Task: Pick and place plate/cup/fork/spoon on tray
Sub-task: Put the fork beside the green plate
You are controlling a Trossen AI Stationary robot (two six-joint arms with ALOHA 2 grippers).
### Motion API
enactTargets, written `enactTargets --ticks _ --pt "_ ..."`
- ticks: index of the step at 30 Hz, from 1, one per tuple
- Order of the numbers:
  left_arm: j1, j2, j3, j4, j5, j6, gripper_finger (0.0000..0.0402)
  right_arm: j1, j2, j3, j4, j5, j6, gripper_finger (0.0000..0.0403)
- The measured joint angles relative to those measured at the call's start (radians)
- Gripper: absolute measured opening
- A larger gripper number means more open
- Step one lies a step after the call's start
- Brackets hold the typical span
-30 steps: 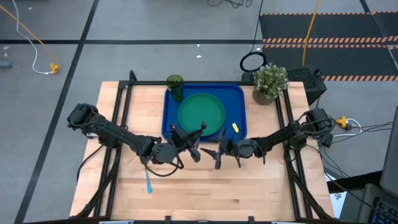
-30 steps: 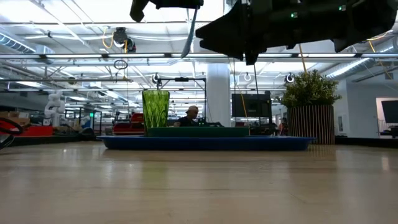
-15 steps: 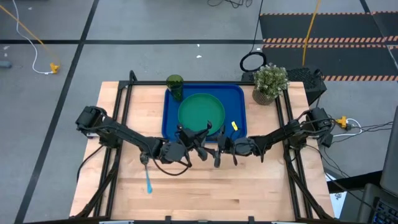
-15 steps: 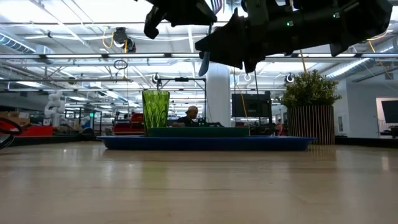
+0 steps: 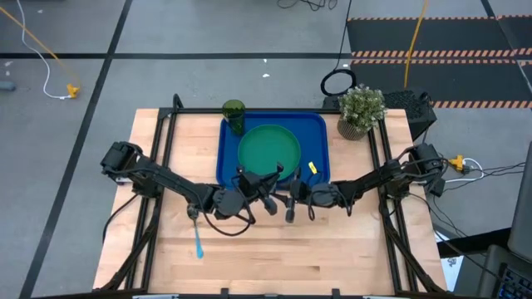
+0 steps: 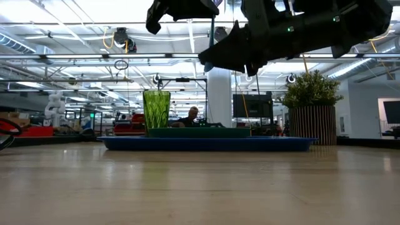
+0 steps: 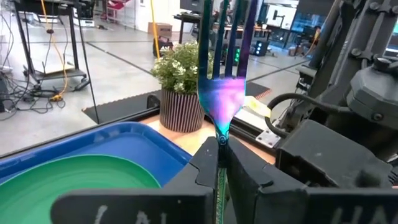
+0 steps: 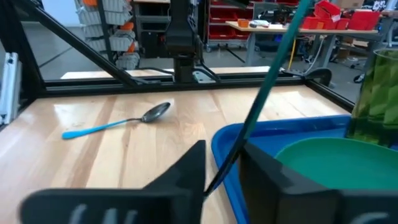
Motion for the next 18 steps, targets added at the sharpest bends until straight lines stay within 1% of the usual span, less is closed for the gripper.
enactTargets --ticks 4,6,7,9,13,18 --pt "-0.001 0.000 0.000 -0.001 0.019 0.040 0.0010 -0.003 0.000 0.000 -0.012 0.001 -0.018 0.0025" --pt "-0.002 0.000 0.000 -0.001 0.038 0.074 0.0015 -0.003 -0.001 0.000 -0.019 0.005 -0.018 0.0009" --pt "-0.005 0.000 0.000 -0.001 0.038 0.066 0.0024 -0.004 -0.001 0.000 -0.022 0.005 -0.019 0.0006" --pt "-0.008 0.000 0.000 0.002 0.038 0.042 0.0047 -0.007 -0.001 0.000 -0.026 0.003 -0.024 0.0007" --pt "-0.009 0.000 0.000 0.004 0.035 0.041 0.0108 -0.013 -0.013 0.000 -0.074 -0.002 -0.027 0.0006" --pt "-0.025 -0.027 0.002 0.000 0.047 0.079 0.0178 -0.021 -0.085 0.000 -0.192 -0.008 -0.037 0.0003"
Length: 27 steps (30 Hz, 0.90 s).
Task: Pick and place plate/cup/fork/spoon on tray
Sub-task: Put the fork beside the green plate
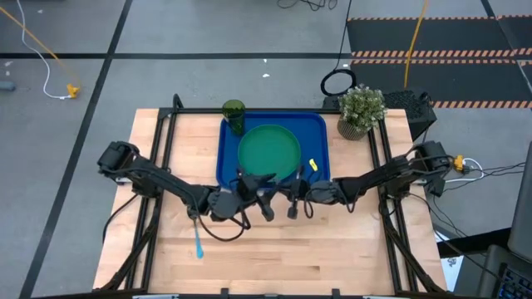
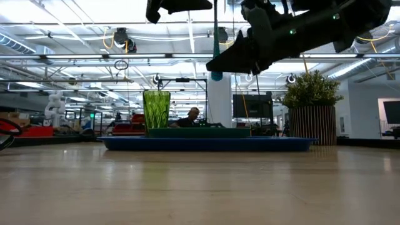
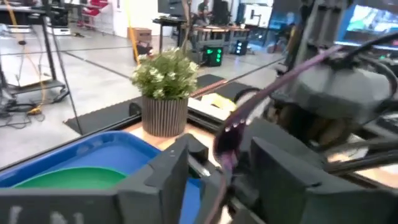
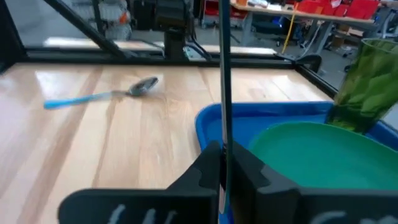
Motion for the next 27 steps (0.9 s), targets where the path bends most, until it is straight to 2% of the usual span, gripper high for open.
enactTargets --ticks 6,13,20,24,27 --pt "-0.027 -0.045 -0.001 -0.090 0.006 0.018 0.0218 0.000 -0.115 0.000 -0.148 0.002 -0.031 0.0001" --pt "-0.036 -0.059 -0.002 -0.141 0.020 -0.009 0.0212 -0.002 -0.238 -0.006 -0.289 0.002 -0.036 0.0002" --pt "-0.020 -0.062 -0.001 -0.135 0.136 -0.081 0.0202 -0.013 -0.382 -0.080 -0.280 -0.024 -0.011 0.0002" --pt "0.000 -0.058 -0.001 -0.128 0.250 -0.097 0.0210 -0.013 -0.465 -0.121 -0.245 -0.026 0.014 0.0002" --pt "0.008 -0.056 -0.001 -0.135 0.270 -0.077 0.0222 -0.015 -0.511 -0.140 -0.234 -0.077 0.018 0.0002"
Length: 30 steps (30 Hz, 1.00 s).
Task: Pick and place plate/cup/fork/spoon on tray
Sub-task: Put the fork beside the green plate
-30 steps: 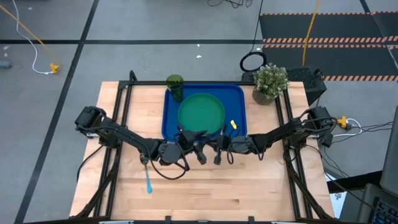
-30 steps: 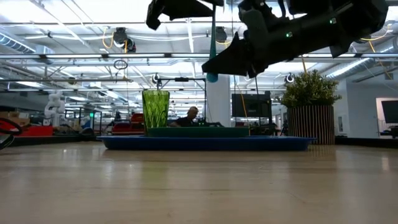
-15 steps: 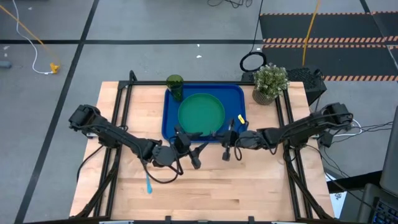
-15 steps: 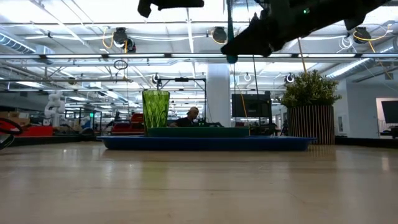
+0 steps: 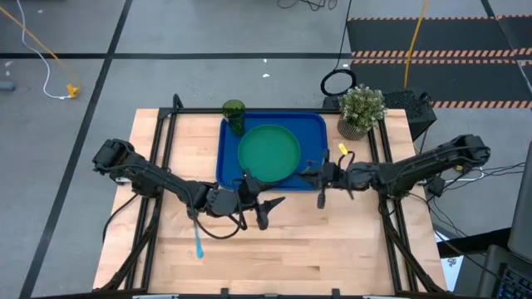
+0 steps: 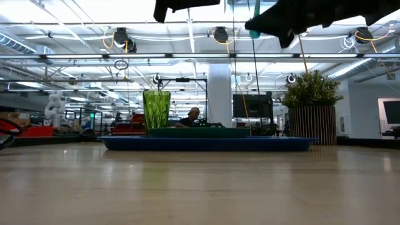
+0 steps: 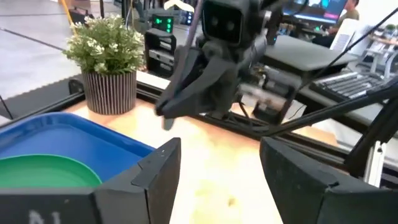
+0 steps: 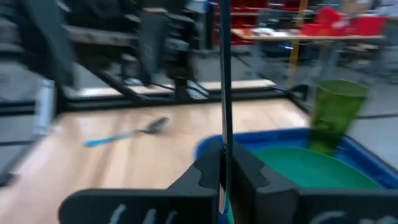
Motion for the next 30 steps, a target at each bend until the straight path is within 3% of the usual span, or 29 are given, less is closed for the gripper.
enactTargets --ticks 6,12,30 --pt "0.005 0.000 0.000 -0.032 0.002 0.026 0.0257 -0.009 -0.028 -0.003 0.031 -0.203 0.001 0.0002" --pt "0.012 0.062 -0.001 0.015 0.011 0.085 0.0282 -0.009 -0.021 -0.003 0.090 -0.280 0.026 0.0002" --pt "0.089 0.244 0.000 0.399 0.088 0.182 0.0285 -0.009 -0.020 -0.003 0.084 -0.287 0.026 0.0002"
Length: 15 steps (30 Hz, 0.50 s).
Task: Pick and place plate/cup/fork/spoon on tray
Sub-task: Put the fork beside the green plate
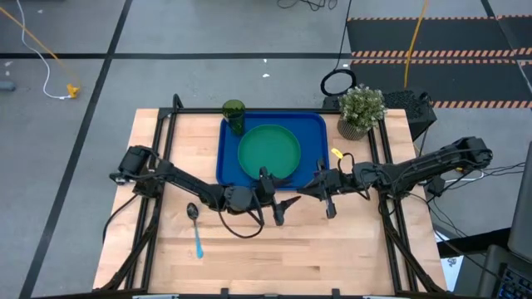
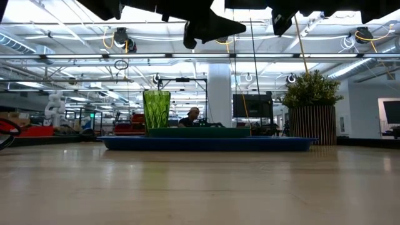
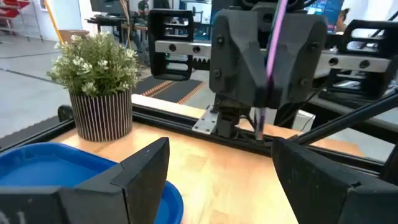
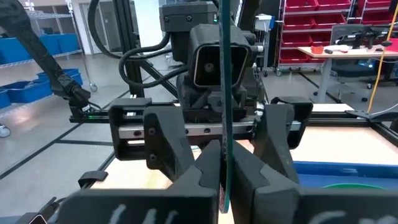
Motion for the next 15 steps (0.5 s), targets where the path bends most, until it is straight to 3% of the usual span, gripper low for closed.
enactTargets --ticks 6,15 --pt "0.014 0.022 0.005 0.140 0.118 -0.019 0.0270 0.000 0.000 0.000 -0.004 0.001 -0.006 0.0002" --pt "0.029 0.025 0.003 0.105 0.132 -0.039 0.0170 0.000 0.000 0.000 0.002 0.002 -0.007 0.0002"
